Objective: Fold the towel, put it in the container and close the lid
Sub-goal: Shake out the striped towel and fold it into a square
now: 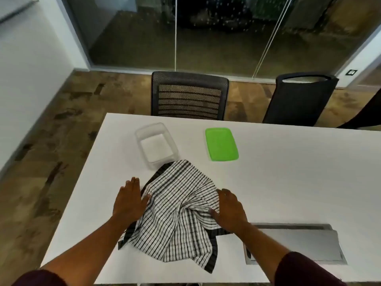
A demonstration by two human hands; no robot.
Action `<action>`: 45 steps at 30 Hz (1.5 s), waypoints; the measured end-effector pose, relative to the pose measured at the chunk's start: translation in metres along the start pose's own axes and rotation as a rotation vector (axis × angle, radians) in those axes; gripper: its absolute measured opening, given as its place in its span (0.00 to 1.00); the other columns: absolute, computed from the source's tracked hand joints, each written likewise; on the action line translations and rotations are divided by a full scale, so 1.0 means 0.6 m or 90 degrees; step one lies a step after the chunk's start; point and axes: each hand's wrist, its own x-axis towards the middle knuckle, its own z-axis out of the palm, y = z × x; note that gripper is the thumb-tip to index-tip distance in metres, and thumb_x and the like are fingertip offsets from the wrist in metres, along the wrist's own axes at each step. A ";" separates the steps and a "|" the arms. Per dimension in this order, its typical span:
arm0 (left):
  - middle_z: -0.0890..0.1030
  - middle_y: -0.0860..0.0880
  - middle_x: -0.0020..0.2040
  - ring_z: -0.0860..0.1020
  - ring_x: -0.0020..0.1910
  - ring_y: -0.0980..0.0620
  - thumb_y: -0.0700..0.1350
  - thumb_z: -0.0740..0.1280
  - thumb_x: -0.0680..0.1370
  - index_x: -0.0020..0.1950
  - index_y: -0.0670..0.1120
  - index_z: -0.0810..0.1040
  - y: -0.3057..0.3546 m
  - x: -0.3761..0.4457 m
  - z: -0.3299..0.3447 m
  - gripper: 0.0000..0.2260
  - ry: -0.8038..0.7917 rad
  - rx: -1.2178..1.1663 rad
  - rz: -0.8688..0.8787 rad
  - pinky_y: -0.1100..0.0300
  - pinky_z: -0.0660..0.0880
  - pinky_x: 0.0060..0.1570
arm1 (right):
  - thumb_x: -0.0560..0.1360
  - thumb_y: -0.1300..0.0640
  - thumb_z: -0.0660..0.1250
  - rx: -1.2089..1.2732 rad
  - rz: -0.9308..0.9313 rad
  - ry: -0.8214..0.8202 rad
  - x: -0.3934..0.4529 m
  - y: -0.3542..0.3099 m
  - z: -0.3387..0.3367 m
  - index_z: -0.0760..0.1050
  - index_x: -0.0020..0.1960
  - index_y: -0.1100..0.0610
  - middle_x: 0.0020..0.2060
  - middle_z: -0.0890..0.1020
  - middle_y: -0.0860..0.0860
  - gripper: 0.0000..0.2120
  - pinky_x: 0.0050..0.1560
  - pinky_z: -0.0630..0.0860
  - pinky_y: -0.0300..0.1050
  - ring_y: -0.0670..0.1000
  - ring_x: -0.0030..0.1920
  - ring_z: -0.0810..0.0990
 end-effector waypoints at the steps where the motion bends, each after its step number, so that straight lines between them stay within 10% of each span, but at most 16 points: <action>1: 0.54 0.40 0.83 0.54 0.82 0.42 0.60 0.55 0.82 0.82 0.39 0.49 -0.004 -0.005 0.005 0.36 -0.020 -0.011 -0.024 0.49 0.53 0.80 | 0.77 0.36 0.62 0.034 0.016 -0.023 -0.006 -0.001 0.008 0.55 0.81 0.55 0.78 0.63 0.55 0.40 0.73 0.69 0.53 0.56 0.76 0.64; 9: 0.78 0.44 0.61 0.77 0.61 0.42 0.55 0.65 0.78 0.62 0.45 0.71 -0.033 -0.050 0.056 0.18 -0.130 -0.092 -0.154 0.47 0.76 0.60 | 0.78 0.40 0.65 0.110 0.127 -0.104 -0.014 0.026 0.060 0.57 0.80 0.56 0.76 0.65 0.56 0.37 0.71 0.71 0.56 0.58 0.74 0.67; 31: 0.77 0.44 0.40 0.75 0.39 0.47 0.42 0.59 0.82 0.43 0.43 0.71 -0.052 -0.022 0.023 0.09 -0.198 -0.438 -0.237 0.57 0.70 0.40 | 0.80 0.51 0.61 0.087 0.227 -0.204 -0.017 0.040 0.106 0.74 0.63 0.59 0.62 0.80 0.57 0.16 0.58 0.75 0.47 0.57 0.62 0.79; 39: 0.83 0.42 0.45 0.80 0.41 0.46 0.40 0.61 0.80 0.54 0.39 0.78 -0.032 -0.006 -0.062 0.09 -0.098 -0.691 -0.263 0.57 0.76 0.38 | 0.76 0.64 0.60 1.051 0.446 -0.025 0.004 -0.011 -0.002 0.72 0.40 0.59 0.41 0.80 0.60 0.07 0.58 0.78 0.58 0.61 0.45 0.80; 43: 0.88 0.48 0.45 0.85 0.44 0.50 0.43 0.61 0.80 0.52 0.49 0.83 -0.006 -0.001 -0.119 0.10 -0.073 -0.742 -0.205 0.60 0.78 0.36 | 0.73 0.64 0.59 1.235 0.376 0.052 0.019 -0.033 -0.084 0.73 0.29 0.56 0.30 0.74 0.54 0.14 0.37 0.78 0.48 0.55 0.30 0.76; 45: 0.88 0.49 0.44 0.85 0.42 0.53 0.44 0.63 0.80 0.51 0.50 0.85 0.011 0.002 -0.150 0.10 -0.061 -0.779 -0.173 0.62 0.78 0.34 | 0.74 0.62 0.60 1.289 0.316 0.071 0.020 -0.054 -0.125 0.76 0.41 0.57 0.38 0.76 0.56 0.07 0.45 0.77 0.50 0.56 0.37 0.77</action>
